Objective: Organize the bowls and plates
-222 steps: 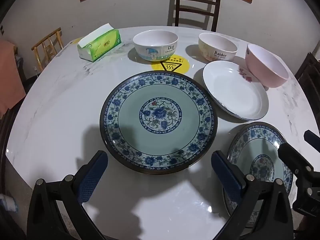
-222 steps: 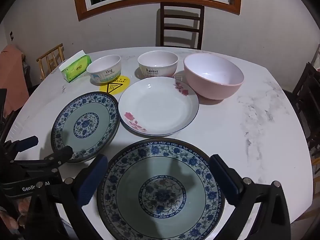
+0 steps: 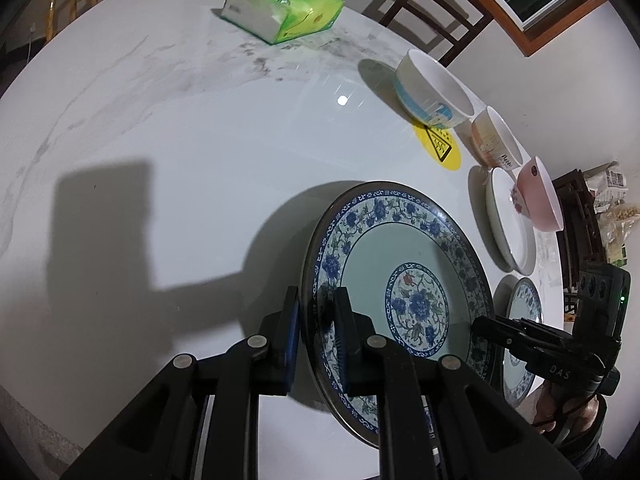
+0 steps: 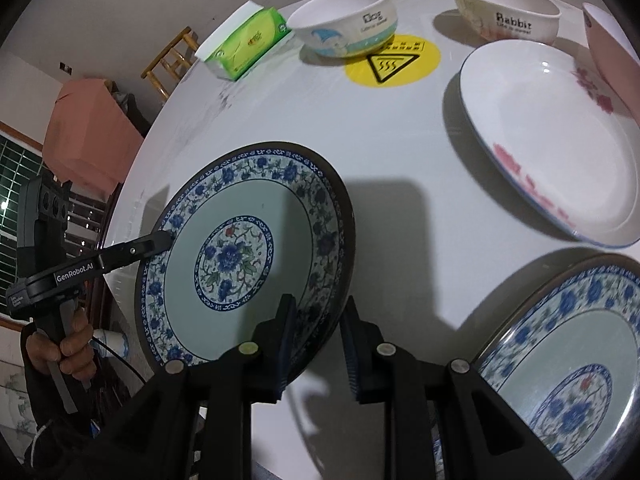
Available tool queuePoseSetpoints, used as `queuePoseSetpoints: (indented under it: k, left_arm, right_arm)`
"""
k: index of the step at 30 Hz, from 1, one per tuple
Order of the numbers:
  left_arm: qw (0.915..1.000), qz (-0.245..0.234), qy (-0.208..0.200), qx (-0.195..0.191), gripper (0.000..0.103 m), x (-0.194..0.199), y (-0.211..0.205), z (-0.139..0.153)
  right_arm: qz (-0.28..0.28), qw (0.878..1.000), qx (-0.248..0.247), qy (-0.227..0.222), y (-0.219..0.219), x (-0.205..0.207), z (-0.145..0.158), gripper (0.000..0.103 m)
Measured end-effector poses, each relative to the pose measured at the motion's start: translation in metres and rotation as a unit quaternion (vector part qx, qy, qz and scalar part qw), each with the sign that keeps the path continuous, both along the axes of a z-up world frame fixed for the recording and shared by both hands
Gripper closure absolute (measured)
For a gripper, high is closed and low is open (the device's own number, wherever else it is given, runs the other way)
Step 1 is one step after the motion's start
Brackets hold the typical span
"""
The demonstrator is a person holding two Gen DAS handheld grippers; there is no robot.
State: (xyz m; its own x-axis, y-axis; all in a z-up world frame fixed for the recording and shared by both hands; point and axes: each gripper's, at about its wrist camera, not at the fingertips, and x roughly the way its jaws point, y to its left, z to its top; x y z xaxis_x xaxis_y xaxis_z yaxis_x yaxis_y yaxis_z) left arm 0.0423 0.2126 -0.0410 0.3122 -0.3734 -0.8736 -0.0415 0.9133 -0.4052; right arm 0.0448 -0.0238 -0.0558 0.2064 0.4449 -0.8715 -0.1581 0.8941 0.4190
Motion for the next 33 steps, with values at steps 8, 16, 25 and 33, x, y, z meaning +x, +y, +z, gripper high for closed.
queuePoseSetpoints:
  k: [8,16,25,33]
  left_arm:
    - [0.9999,0.003,0.015,0.009,0.086,-0.006,0.006,-0.015]
    - [0.9994,0.003,0.009,0.032,0.068,-0.007,0.005,-0.016]
    - [0.9950,0.043,-0.037,0.082,0.042,-0.015,0.010,0.014]
    - [0.9858,-0.033,-0.139,0.089,0.035,-0.039,-0.061,0.063]
  right_arm:
    - [0.020,1.000,-0.019,0.003,0.015,-0.010,-0.007,0.080]
    - [0.033,0.999,-0.034,-0.008,0.025,-0.010,-0.008,0.078]
    - [0.021,0.999,-0.030,-0.032,0.003,-0.019,0.010,0.070]
    - [-0.010,0.997,-0.010,-0.079,-0.061,-0.047,0.049,0.070]
